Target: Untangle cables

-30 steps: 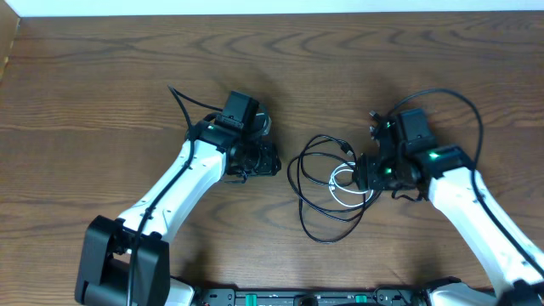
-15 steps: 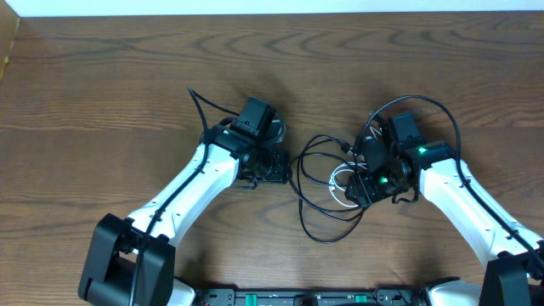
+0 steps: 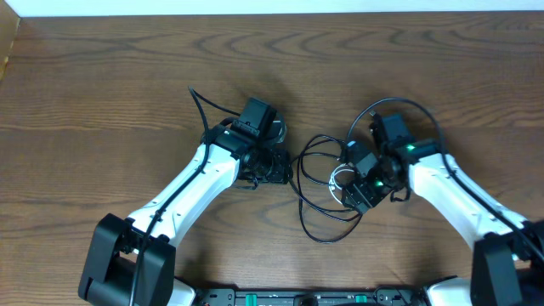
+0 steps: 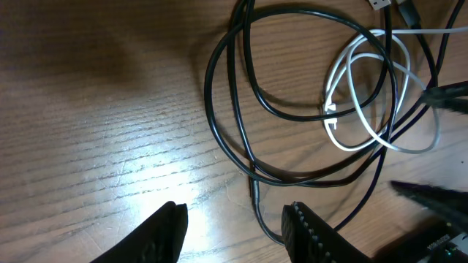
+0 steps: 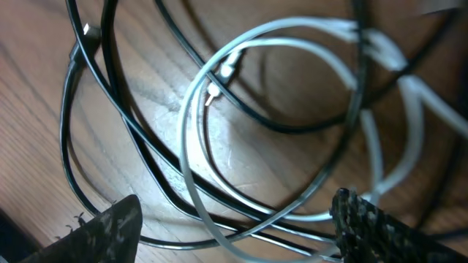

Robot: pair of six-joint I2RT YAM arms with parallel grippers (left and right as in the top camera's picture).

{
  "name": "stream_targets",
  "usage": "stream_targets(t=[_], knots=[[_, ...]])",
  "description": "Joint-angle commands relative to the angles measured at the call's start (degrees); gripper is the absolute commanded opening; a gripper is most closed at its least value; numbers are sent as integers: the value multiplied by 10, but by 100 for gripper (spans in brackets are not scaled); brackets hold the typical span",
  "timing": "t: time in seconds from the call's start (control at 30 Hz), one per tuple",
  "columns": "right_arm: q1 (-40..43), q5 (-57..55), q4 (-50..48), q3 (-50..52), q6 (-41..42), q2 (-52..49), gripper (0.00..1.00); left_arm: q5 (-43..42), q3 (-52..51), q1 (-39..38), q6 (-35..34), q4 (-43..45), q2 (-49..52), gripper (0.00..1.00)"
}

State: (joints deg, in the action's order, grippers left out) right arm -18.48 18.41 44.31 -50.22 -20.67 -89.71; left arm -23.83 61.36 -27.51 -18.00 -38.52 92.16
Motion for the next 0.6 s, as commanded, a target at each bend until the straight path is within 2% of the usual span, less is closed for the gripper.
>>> stream_targets(t=[0.0, 0.07, 0.13, 0.17, 0.2, 0.3, 0.47, 0.57], knots=[[-25, 8, -10, 8, -12, -30, 59, 1, -5, -1, 3, 0, 3, 46], [-30, 8, -25, 8, 5, -32, 42, 1, -5, -1, 3, 0, 3, 47], [-29, 8, -35, 3, 31, -28, 17, 1, -5, -1, 3, 2, 3, 47], [-29, 8, -37, -1, 42, -25, 8, 1, -5, -1, 3, 4, 3, 47], [-29, 8, -37, -5, 50, -23, 3, 1, -5, -1, 3, 5, 3, 47], [-29, 18, -27, -31, 82, -3, 1, 2, -5, -2, 3, 16, 3, 50], [-29, 97, -17, -80, 90, 55, 1, 1, -5, -5, 3, 45, 3, 53], [-29, 146, -30, -107, 141, 93, 1, 1, -5, -14, 2, 64, 3, 55]])
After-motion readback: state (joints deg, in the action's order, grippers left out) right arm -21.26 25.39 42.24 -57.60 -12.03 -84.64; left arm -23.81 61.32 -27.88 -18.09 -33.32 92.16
